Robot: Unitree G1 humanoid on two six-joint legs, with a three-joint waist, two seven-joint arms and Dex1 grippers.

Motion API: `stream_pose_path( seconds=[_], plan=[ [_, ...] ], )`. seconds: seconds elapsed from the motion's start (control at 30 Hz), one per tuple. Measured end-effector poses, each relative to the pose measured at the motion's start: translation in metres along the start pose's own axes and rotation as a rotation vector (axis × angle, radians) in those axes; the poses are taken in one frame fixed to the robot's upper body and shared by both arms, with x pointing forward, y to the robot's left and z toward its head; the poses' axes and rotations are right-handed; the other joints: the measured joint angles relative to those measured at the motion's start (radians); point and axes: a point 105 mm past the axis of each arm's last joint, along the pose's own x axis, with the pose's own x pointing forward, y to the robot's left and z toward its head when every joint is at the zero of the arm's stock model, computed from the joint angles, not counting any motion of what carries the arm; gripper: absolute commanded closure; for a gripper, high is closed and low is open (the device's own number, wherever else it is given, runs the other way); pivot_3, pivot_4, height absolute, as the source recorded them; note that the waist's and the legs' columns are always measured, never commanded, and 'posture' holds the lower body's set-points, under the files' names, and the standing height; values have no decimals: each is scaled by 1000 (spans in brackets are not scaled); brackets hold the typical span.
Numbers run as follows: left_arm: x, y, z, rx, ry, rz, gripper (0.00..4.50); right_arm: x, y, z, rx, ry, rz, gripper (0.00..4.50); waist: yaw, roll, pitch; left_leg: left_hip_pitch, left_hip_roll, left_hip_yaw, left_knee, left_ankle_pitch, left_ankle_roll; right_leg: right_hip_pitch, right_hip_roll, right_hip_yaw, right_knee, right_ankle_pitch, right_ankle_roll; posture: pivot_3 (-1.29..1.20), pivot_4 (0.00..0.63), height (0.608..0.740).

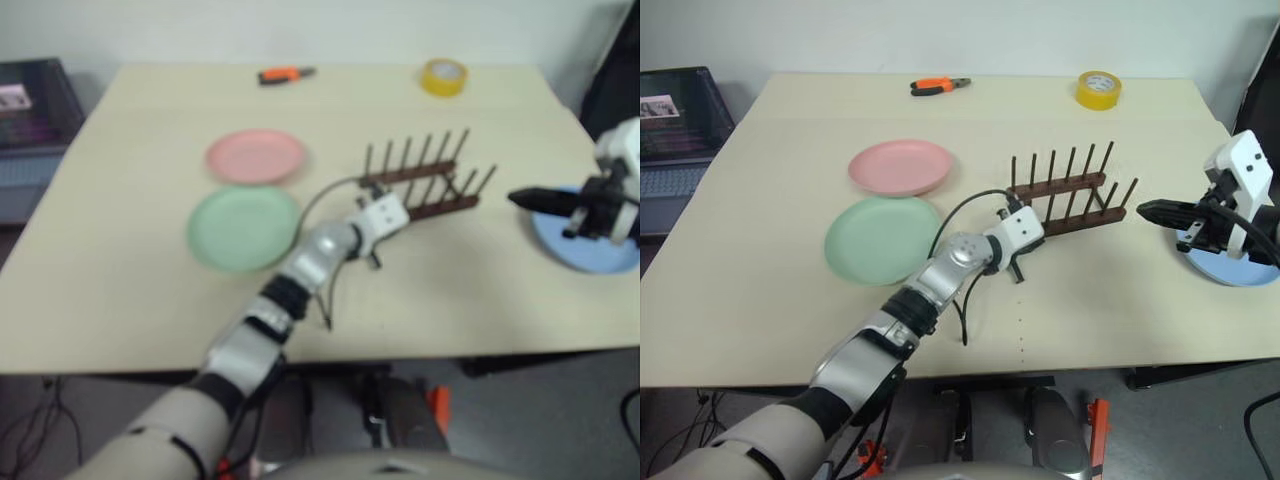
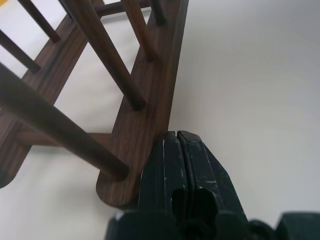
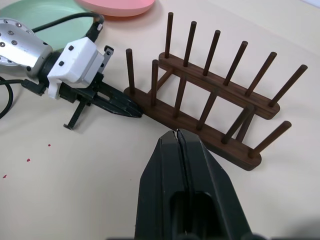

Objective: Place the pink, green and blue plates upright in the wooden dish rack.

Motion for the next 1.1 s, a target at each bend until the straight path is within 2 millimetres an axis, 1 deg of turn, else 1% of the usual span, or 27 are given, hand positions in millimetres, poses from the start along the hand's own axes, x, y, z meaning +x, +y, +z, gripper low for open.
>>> stream_pose_path(
  seconds=[0.17,0.27,0.33,0.37,0.43,0.47,0.5,0.53,0.57,0.6,0.63,0.67,0.7,0.73,0.77,0.8,0.83,0.87,0.9,0.93,0.97,1.0,1.03,1.1],
  plan=[
    [-8,9,-4,6,-1,18,4430,1,0,1,-5,-1,-3,4500,0,0,0,0,0,0,0,0,0,0,0,0,0,0,0,0,150,740],
    [-15,12,-1,23,-22,17,4430,3,0,4,-15,-5,5,4500,0,0,0,0,0,0,0,0,0,0,0,0,0,0,0,0,150,740],
    [-25,10,6,46,-56,-11,4430,4,1,7,-22,-9,11,4500,-1,0,0,-1,0,1,-1,0,0,-1,0,1,0,0,0,0,150,740],
    [-34,7,12,47,-77,-37,4430,5,2,9,-28,-16,20,4500,-4,0,0,-2,1,1,-1,0,-1,-2,0,1,0,0,0,0,150,740],
    [-57,1,28,31,-129,-98,4430,5,5,13,-23,-31,46,4500,-5,0,0,-3,2,1,-1,-1,-2,-5,0,2,1,0,-1,0,150,740],
    [-76,1,43,12,-169,-129,4430,5,8,16,-18,-46,66,4500,-6,0,0,-5,2,1,0,-1,-2,-7,0,2,2,0,0,0,150,740],
    [-96,5,58,-10,-215,-148,4272,6,9,19,-15,-59,79,4500,-6,0,0,-7,2,1,0,-1,-2,-11,1,2,6,1,1,0,150,740],
    [-114,13,71,-21,-252,-142,4080,6,10,22,-13,-74,88,4500,-5,0,0,-8,2,1,1,-1,-2,-14,1,3,9,1,2,0,150,740],
    [-134,24,84,-44,-287,-129,3875,7,12,25,-9,-88,98,4500,-4,0,0,-8,1,1,3,-1,-2,-15,1,2,14,-1,2,0,150,740],
    [-152,36,94,-56,-306,-107,3534,8,13,27,-5,-101,105,4500,-4,0,0,-8,1,0,3,-1,-2,-15,2,1,16,-2,1,0,150,740],
    [-174,54,101,-56,-305,-61,3220,9,14,29,2,-118,117,4500,-4,0,0,-6,1,-1,3,0,-2,-15,2,1,16,-2,1,0,150,740],
    [-193,73,101,-51,-283,3,2889,11,16,33,4,-141,132,4500,-5,0,0,-5,1,-1,3,0,-2,-14,3,0,17,-5,-4,0,150,740],
    [-205,89,101,-60,-274,63,2599,11,17,34,2,-148,136,4500,-5,0,0,-4,0,-1,3,0,-2,-14,4,0,17,-5,-5,0,150,740],
    [-219,111,97,-84,-259,137,2244,13,17,37,2,-161,139,4500,-5,0,0,-2,1,-1,3,0,-2,-12,4,0,18,-6,-5,0,150,740],
    [-230,135,91,-123,-241,226,1983,15,19,41,-2,-178,151,4500,-5,0,0,-1,1,-1,3,0,-2,-12,4,0,18,-6,-5,0,150,740],
    [-241,159,82,-155,-213,321,1499,17,21,44,-7,-194,165,4500,-4,0,0,0,1,-1,2,0,-2,-12,4,0,17,-6,-5,0,150,740],
    [-247,174,72,-186,-185,386,1249,20,23,45,-7,-196,175,4500,-3,0,0,0,1,-1,2,0,-2,-11,4,0,17,-6,-5,0,150,740],
    [-252,198,56,-234,-140,476,950,24,24,45,-5,-196,186,4500,-3,-1,0,1,1,-1,3,0,-2,-9,4,0,18,-6,-5,0,150,740],
    [-258,214,40,-281,-93,553,526,28,28,47,-10,-204,204,4500,-2,-1,0,2,1,-1,2,0,-2,-9,4,0,17,-5,-5,0,150,740],
    [-260,229,21,-325,-34,621,258,33,31,48,-13,-212,223,4500,-2,-1,0,1,1,0,2,0,-2,-10,3,0,17,-5,-5,0,150,740],
    [-261,234,7,-346,12,656,49,36,33,49,-16,-217,236,4500,-1,-1,0,1,1,1,2,0,-2,-10,2,1,17,-5,-4,0,150,740],
    [-259,237,-7,-362,58,678,49,39,35,51,-16,-225,246,4500,-1,-1,0,0,1,2,2,0,-2,-11,1,1,17,-5,-3,0,150,740],
    [-253,238,-20,-372,106,690,49,42,35,52,-22,-227,252,4500,0,-1,0,-4,0,3,2,-1,-2,-13,1,1,17,-2,1,0,150,740],
    [-240,235,-37,-380,164,683,49,46,38,55,-30,-236,264,4500,6,-3,0,-12,0,5,2,-1,-2,-20,0,1,16,-2,3,0,150,740]
  ],
)
